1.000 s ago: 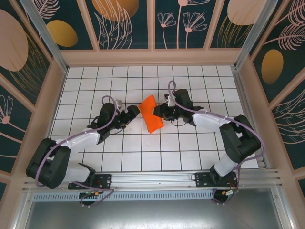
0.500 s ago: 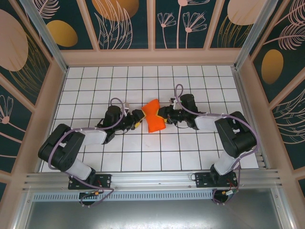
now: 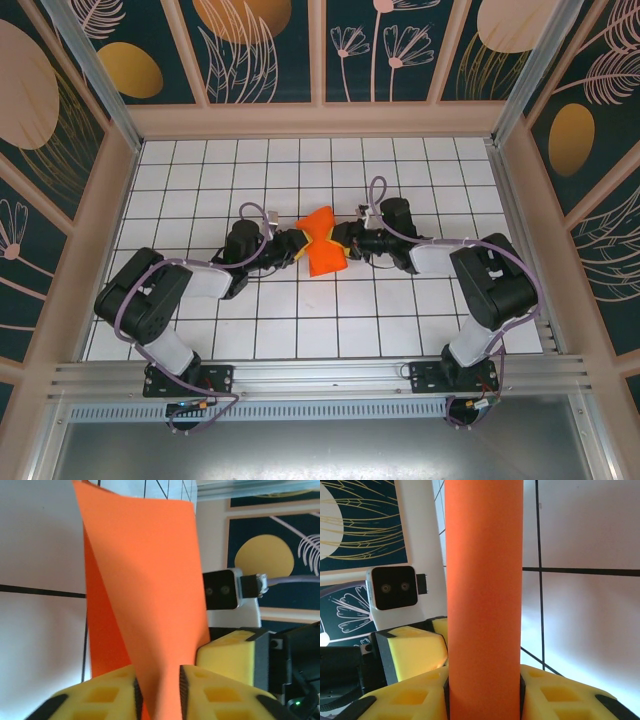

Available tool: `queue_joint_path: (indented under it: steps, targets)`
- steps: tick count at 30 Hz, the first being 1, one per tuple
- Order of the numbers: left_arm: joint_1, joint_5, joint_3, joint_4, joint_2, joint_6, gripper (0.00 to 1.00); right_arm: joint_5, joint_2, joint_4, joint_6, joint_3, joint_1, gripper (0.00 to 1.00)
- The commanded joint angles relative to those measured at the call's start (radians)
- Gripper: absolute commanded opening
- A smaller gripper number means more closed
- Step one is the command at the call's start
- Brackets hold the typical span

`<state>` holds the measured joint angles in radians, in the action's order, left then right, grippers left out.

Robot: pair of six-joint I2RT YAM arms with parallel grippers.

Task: Fold a paper plane with a square sheet of paper (pick it up from the middle)
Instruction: First fold in half a square sheet of paper at the center of the table.

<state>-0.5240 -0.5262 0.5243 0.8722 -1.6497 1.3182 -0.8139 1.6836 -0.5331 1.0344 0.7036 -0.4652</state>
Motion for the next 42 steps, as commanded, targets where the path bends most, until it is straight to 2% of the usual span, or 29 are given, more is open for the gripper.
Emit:
queue_joint_path:
  steps: [1, 5, 9, 19, 22, 29, 33, 36, 42]
  targets:
    - [-0.004, -0.001, 0.008, 0.065, -0.009, 0.003, 0.19, -0.003, 0.011, 0.033, -0.033, -0.004, 0.006, 0.39]
    - [-0.003, 0.005, 0.017, 0.037, -0.017, -0.021, 0.07, 0.077, 0.004, 0.192, -0.132, 0.027, -0.006, 0.43]
    - [-0.005, 0.003, 0.031, 0.002, -0.033, -0.054, 0.02, 0.161, 0.003, 0.318, -0.193, 0.062, -0.031, 0.49]
    - [-0.044, -0.014, 0.099, -0.080, -0.094, -0.125, 0.00, 0.320, -0.087, 0.493, -0.293, 0.094, -0.040, 0.76]
    - [-0.056, -0.012, 0.105, -0.077, -0.106, -0.129, 0.00, 0.355, -0.129, 0.542, -0.340, 0.087, -0.020, 0.81]
    - [-0.098, 0.005, 0.115, -0.029, -0.151, -0.106, 0.00, 0.274, -0.167, 0.573, -0.446, 0.053, 0.052, 0.82]
    - [-0.115, 0.039, 0.129, -0.060, -0.174, -0.108, 0.00, 0.240, -0.151, 0.602, -0.500, 0.058, 0.066, 0.79]
    - [-0.118, 0.070, 0.155, -0.147, -0.182, -0.145, 0.00, 0.221, -0.117, 0.618, -0.517, 0.067, 0.065, 0.73]
    - [-0.117, 0.157, 0.265, -0.461, -0.196, -0.325, 0.02, 0.220, -0.054, 0.623, -0.508, 0.087, 0.035, 0.67]
